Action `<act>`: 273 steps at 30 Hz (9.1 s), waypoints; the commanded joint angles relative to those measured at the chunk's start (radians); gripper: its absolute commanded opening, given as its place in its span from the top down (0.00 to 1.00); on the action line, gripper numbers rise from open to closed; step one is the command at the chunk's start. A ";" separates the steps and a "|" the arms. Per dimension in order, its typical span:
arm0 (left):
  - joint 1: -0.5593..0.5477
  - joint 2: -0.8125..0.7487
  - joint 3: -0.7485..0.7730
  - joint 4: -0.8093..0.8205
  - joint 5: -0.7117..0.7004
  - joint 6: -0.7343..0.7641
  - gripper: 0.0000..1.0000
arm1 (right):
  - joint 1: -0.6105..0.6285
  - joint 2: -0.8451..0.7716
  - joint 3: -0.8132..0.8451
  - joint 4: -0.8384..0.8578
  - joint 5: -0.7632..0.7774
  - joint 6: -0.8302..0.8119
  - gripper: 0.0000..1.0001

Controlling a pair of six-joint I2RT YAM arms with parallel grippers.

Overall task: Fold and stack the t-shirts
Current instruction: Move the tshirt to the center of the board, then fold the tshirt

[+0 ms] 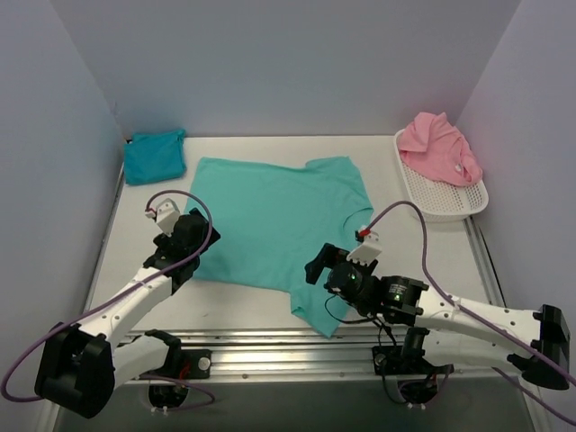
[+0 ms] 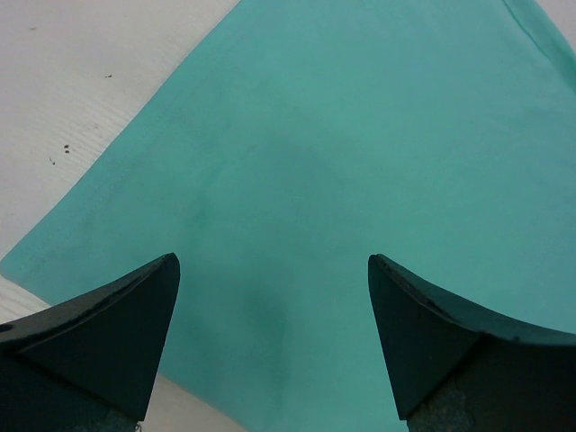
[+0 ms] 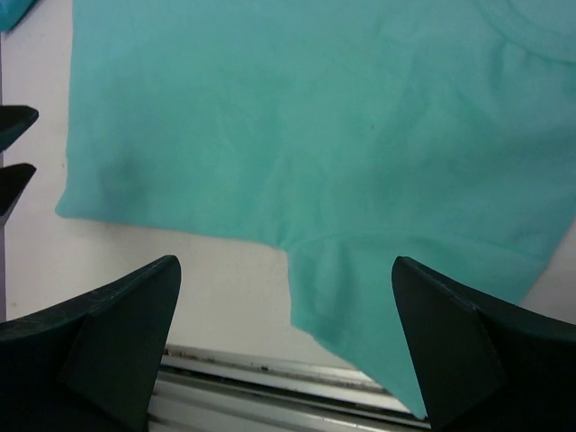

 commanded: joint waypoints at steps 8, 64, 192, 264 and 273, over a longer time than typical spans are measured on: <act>-0.012 0.063 -0.020 0.139 0.003 -0.028 0.05 | 0.208 -0.020 -0.064 -0.478 0.062 0.550 0.00; -0.049 -0.179 -0.109 -0.096 -0.064 -0.178 0.02 | 0.244 -0.019 -0.221 -0.432 0.166 0.710 1.00; -0.419 0.109 0.178 -0.354 -0.265 -0.290 0.98 | 0.063 0.114 0.112 -0.768 0.639 0.874 1.00; 0.019 0.624 0.553 -0.053 -0.049 -0.084 0.06 | -0.427 0.338 0.304 -0.290 0.551 0.247 0.00; -0.138 0.383 0.316 -0.068 -0.012 -0.166 0.06 | -0.336 0.233 0.237 -0.345 0.577 0.307 0.00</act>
